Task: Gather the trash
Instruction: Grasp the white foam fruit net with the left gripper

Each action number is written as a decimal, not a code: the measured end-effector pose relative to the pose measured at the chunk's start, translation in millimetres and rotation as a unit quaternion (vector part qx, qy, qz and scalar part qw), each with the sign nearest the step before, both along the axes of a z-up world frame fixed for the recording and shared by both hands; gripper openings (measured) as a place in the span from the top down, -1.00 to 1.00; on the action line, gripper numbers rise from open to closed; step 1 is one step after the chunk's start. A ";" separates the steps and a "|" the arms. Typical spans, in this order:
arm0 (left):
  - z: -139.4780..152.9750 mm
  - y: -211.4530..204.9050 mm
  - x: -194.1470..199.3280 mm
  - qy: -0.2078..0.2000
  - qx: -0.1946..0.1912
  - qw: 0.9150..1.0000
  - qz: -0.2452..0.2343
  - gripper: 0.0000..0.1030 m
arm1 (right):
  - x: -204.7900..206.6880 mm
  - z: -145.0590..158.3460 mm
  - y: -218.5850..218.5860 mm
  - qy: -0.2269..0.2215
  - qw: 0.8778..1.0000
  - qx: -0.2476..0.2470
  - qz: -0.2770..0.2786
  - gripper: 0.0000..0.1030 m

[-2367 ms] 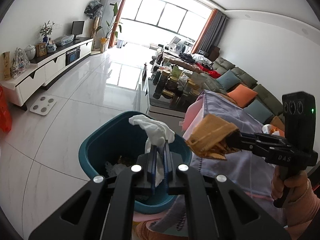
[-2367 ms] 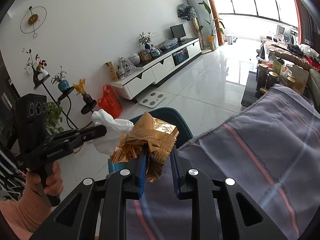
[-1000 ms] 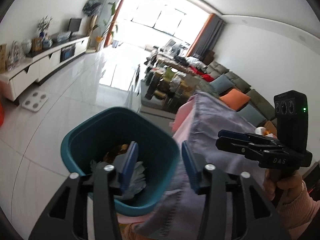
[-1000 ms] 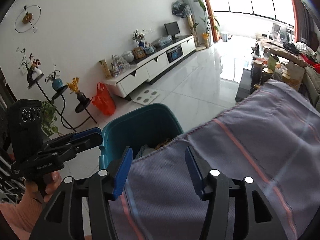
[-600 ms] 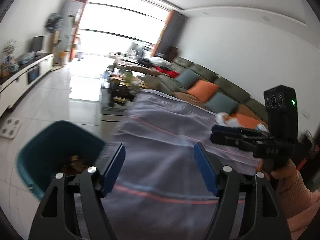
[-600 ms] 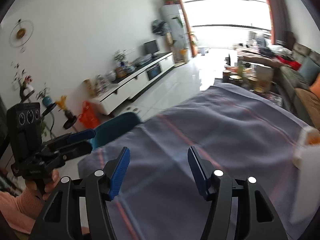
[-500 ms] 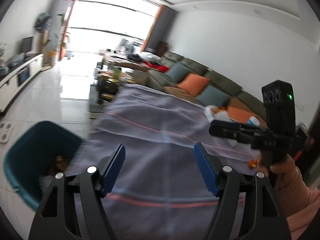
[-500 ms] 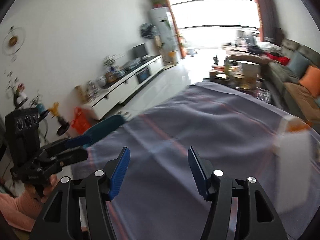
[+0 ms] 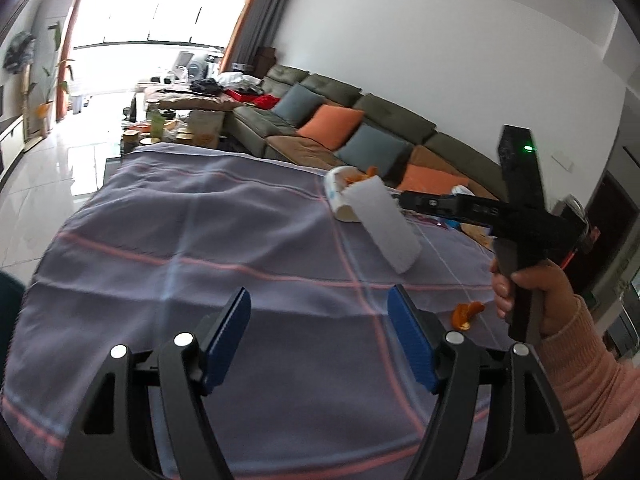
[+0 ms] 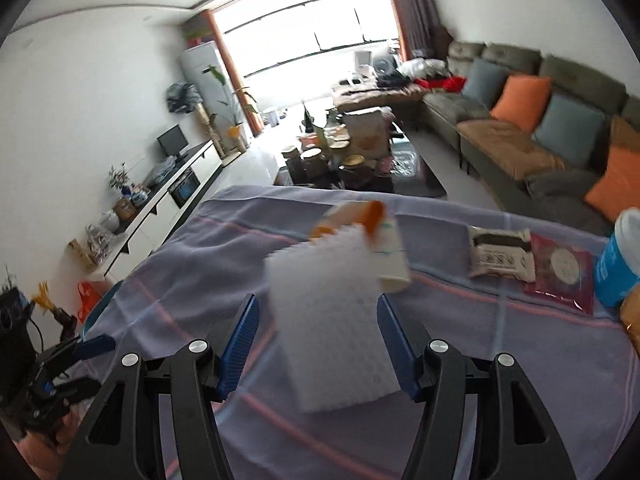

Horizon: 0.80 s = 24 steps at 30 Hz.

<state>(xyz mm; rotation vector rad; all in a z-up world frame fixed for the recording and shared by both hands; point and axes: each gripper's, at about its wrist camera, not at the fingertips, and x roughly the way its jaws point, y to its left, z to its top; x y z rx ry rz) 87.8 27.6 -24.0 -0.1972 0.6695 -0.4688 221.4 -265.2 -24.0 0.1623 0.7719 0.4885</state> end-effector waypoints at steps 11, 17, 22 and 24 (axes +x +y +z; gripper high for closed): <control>-3.2 -29.2 18.5 0.025 -0.003 0.999 -0.035 -0.39 | 14.5 -29.9 -6.1 0.045 0.999 0.003 0.029 0.78; -9.1 -38.4 32.8 0.042 -0.014 0.998 -0.050 -0.39 | -3.9 -24.3 -1.1 0.044 0.996 0.035 0.069 0.79; -20.1 -44.3 45.2 0.068 -0.030 0.995 -0.062 -0.39 | -22.9 -23.2 3.3 0.051 0.990 0.083 0.100 0.79; -23.8 -44.6 48.5 0.080 -0.038 0.994 -0.065 -0.38 | -28.2 -25.1 6.3 0.058 0.987 0.099 0.111 0.79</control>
